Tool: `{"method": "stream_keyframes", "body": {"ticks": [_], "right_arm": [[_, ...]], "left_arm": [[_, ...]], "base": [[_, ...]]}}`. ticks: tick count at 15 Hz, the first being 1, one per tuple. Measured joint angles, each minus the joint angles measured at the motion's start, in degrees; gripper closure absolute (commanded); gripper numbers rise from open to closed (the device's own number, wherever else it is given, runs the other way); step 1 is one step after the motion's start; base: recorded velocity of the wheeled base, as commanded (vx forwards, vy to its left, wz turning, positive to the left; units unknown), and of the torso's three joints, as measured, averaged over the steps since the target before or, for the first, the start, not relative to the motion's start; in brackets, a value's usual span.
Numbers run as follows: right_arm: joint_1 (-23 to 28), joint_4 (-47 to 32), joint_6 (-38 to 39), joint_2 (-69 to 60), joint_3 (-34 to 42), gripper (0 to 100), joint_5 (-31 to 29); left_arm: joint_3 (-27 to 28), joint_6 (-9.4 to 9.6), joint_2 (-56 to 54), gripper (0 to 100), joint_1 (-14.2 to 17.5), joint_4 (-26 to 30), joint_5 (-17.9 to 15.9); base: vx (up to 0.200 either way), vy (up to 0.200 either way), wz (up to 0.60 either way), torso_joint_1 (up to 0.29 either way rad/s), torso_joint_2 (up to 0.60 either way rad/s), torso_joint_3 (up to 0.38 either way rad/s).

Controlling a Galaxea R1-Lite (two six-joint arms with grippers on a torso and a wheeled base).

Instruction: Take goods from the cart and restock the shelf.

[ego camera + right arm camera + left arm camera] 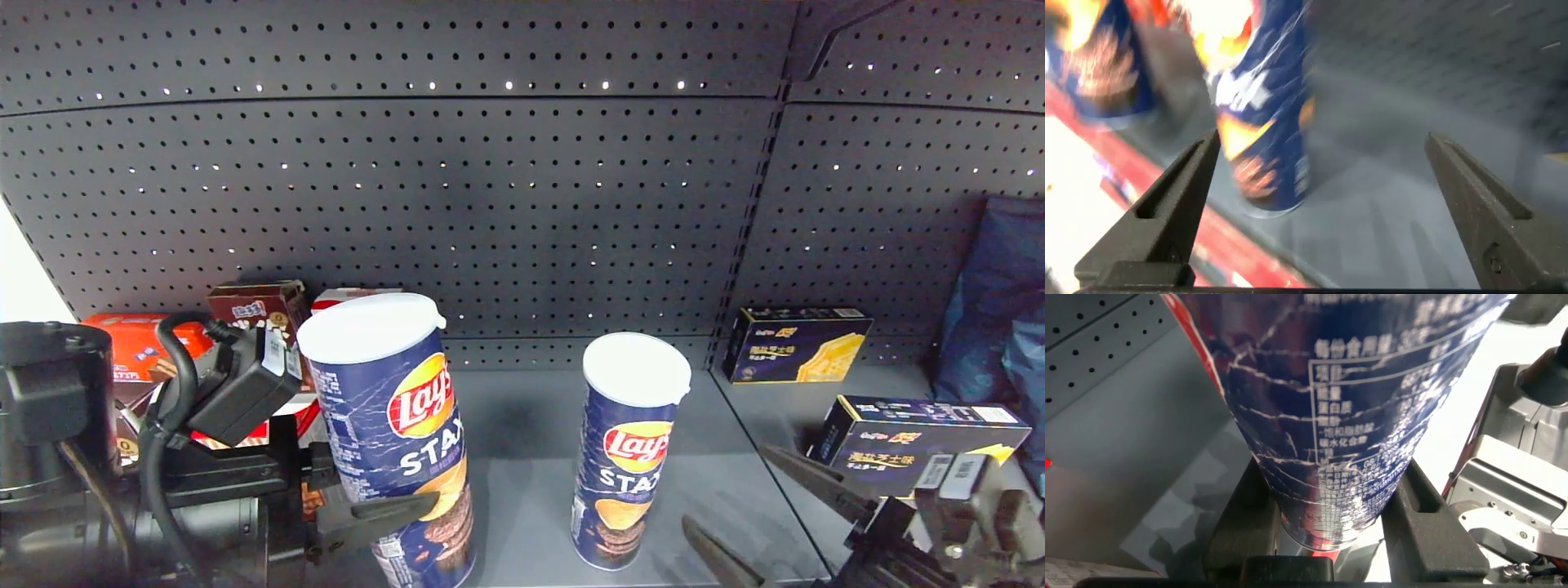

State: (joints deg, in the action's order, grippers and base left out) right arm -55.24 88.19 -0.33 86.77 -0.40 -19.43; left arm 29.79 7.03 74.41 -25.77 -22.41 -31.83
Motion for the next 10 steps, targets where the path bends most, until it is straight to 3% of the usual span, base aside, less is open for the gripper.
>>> {"method": "stream_keyframes", "body": {"ticks": [5, 7, 10], "right_arm": [[11.6, 1.6, -2.5, -7.1, -0.1, 0, 5.5], [16.9, 1.3, -4.3, -9.4, -3.7, 0, 7.4], [28.8, -2.6, -5.8, -14.2, -8.1, 0, 7.8]], "left_arm": [[0.2, 0.00, 0.0, 100, 0.0, 0.0, 0.0], [0.5, -0.01, 0.0, 100, -0.1, 0.0, 0.0], [0.7, -0.01, -0.1, 100, -0.1, 0.0, 0.1]], "base": [[0.000, 0.000, 0.00, 0.000, 0.00, 0.000], [0.000, 0.000, 0.00, 0.000, 0.00, 0.000], [0.000, 0.000, 0.00, 0.000, 0.00, 0.000]]}}
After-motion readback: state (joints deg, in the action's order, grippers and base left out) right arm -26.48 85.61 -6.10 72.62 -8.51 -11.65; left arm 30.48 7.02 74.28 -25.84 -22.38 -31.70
